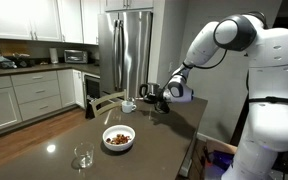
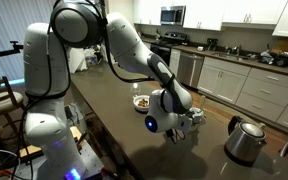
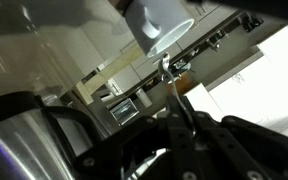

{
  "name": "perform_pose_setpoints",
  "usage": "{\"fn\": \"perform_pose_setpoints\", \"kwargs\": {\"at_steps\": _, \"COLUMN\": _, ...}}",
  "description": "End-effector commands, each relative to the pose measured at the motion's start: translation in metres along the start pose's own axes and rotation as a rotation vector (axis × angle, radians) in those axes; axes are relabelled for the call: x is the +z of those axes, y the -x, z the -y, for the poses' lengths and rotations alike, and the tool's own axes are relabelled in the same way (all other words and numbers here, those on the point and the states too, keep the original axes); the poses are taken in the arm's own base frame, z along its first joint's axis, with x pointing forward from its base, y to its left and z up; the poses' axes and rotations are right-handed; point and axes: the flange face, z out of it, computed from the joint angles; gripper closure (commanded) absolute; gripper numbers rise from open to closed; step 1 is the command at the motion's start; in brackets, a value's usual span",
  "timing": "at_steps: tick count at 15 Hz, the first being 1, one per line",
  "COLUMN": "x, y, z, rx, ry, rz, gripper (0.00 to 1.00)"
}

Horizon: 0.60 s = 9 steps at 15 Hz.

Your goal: Use the spoon to put the contents in the bowl into the cup, then mix the contents in the bowl

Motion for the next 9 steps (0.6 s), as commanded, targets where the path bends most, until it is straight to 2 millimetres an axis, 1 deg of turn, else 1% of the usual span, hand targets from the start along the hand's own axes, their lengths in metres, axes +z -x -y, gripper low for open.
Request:
{"fn": "perform_pose_setpoints", "kwargs": {"at_steps": 1, "x": -0.0098, "y": -0.0004, "z": 0.0064, "rx": 0.027, "ry": -0.014, "rz": 0.055, "gripper": 0.97}}
{"fn": "perform_pose_setpoints", "kwargs": {"at_steps": 9, "x": -0.0194, "y": 0.0041, "z": 0.0136, "rx": 0.052, "ry": -0.06, "rz": 0.142, "gripper": 0.97}}
